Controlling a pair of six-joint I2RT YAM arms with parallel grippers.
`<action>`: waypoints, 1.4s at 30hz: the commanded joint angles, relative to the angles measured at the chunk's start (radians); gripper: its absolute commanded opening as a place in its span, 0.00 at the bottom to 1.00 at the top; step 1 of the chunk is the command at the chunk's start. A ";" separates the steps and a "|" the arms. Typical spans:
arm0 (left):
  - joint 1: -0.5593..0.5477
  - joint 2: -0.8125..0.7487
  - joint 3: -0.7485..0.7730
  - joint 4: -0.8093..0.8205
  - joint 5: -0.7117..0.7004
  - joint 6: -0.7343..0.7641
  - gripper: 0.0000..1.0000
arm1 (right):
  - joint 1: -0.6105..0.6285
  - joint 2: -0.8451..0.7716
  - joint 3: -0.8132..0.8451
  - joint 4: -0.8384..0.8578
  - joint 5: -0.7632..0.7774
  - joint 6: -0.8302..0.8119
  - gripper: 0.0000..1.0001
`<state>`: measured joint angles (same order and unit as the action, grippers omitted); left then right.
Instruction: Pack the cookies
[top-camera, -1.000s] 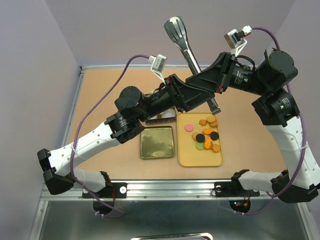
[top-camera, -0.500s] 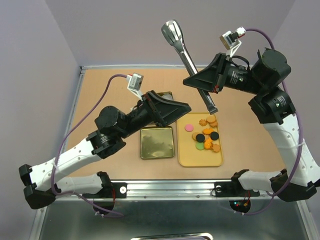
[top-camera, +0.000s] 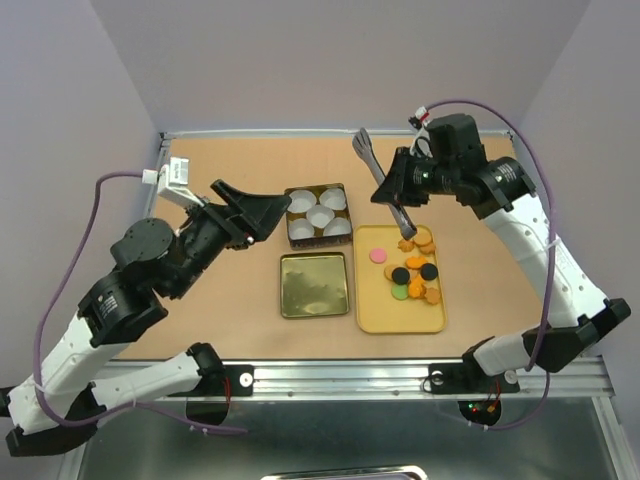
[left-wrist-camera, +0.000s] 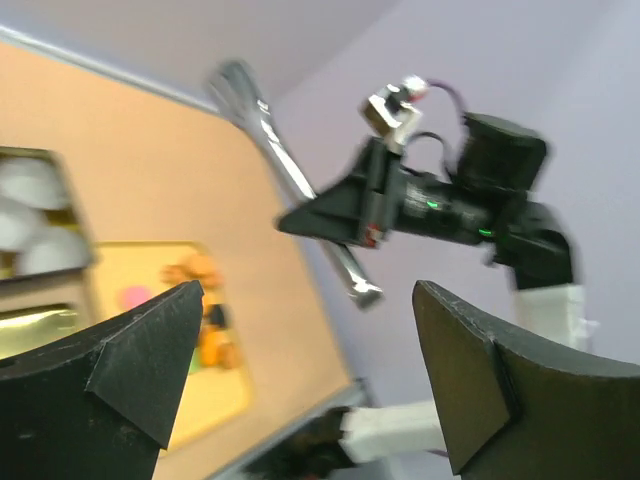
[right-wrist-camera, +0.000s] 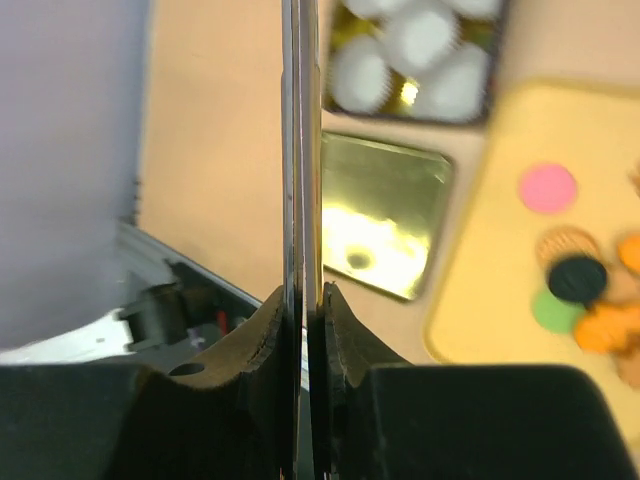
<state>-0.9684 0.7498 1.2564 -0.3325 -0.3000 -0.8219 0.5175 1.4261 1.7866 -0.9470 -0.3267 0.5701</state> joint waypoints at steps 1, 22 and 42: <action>0.144 0.189 0.064 -0.307 -0.010 0.243 0.98 | 0.007 -0.084 -0.142 -0.199 0.199 -0.012 0.07; 0.608 0.336 -0.132 -0.212 0.498 0.409 0.85 | 0.019 -0.159 -0.561 -0.246 0.152 0.341 0.10; 0.608 0.336 -0.207 -0.119 0.458 0.398 0.84 | 0.019 0.031 -0.428 -0.200 0.189 0.180 0.40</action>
<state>-0.3588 1.0687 1.0412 -0.5114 0.1627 -0.4496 0.5270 1.4105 1.2858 -1.1961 -0.1711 0.7746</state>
